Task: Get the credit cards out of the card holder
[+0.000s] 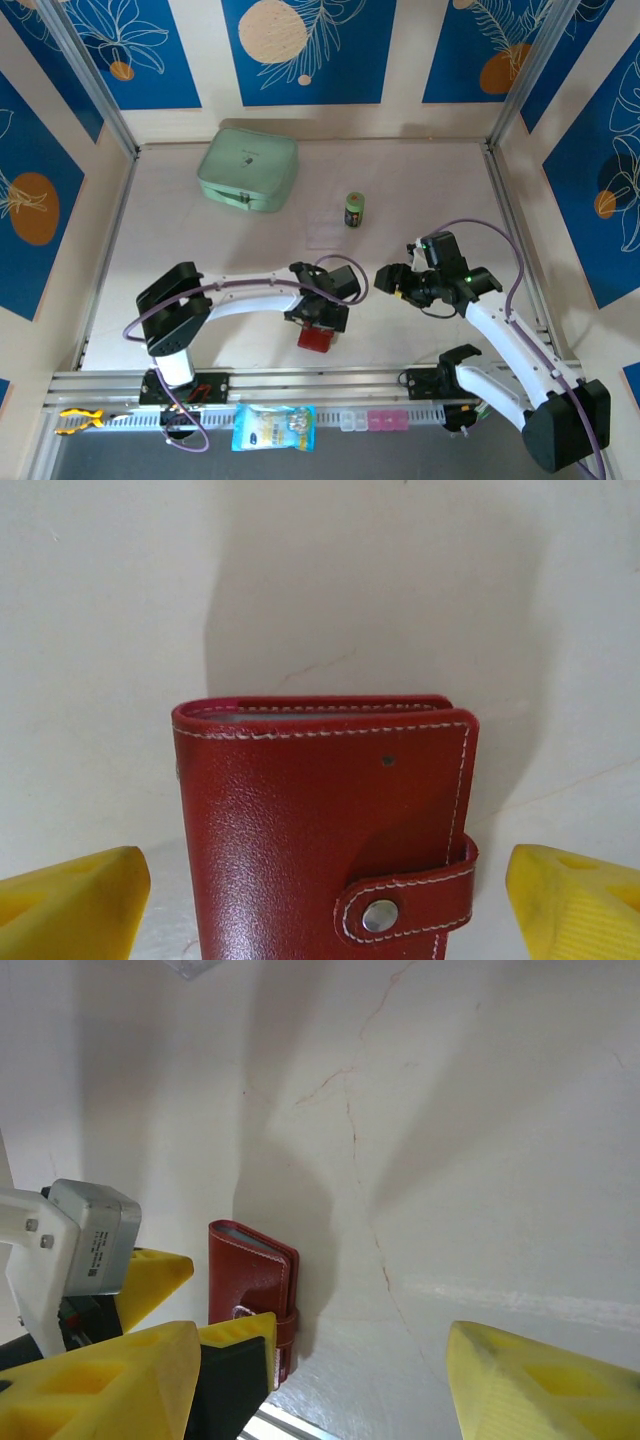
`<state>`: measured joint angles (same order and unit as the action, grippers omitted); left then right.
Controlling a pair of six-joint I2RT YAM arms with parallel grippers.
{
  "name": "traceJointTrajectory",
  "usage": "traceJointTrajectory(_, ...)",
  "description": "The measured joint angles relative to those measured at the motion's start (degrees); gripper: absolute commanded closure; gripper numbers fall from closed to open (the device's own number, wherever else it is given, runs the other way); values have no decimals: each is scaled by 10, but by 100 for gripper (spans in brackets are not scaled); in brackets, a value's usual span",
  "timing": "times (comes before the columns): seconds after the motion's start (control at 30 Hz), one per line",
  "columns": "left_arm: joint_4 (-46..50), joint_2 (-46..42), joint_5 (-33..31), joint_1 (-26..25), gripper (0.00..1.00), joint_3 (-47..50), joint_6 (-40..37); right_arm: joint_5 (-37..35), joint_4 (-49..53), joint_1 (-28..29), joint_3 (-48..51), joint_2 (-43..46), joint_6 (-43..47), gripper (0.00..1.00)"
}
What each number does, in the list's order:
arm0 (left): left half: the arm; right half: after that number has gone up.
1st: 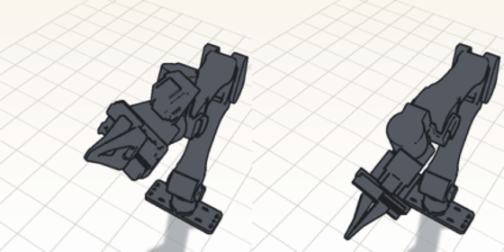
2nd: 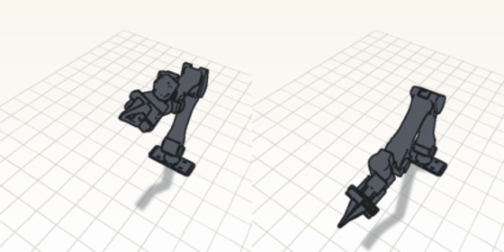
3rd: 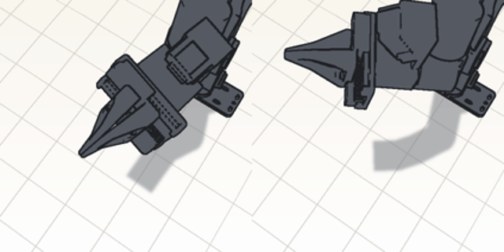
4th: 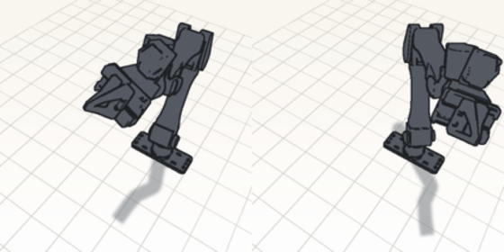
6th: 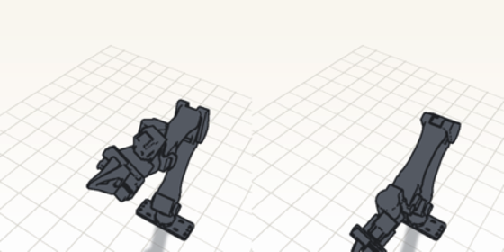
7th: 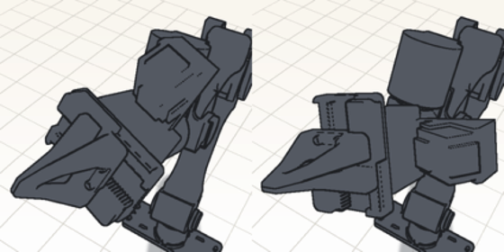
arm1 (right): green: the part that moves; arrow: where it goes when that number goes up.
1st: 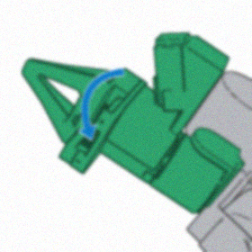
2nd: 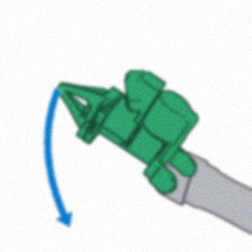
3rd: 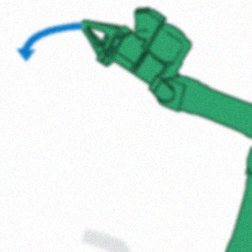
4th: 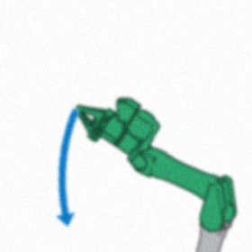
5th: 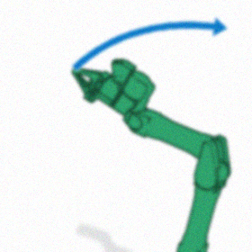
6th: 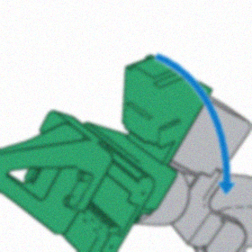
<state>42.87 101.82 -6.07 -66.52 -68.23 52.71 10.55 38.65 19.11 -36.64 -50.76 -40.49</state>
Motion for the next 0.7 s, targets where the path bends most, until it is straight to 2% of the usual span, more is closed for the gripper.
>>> traceJointTrajectory(0.4,-2,31,14,-11,13,3,13,5,0,-2,7,0,4,33)
traceJointTrajectory(0.6,-2,42,15,-11,18,2,12,7,0,-3,7,0,4,34)
traceJointTrajectory(0.7,-1,42,15,-11,24,1,11,8,0,-3,7,0,4,34)
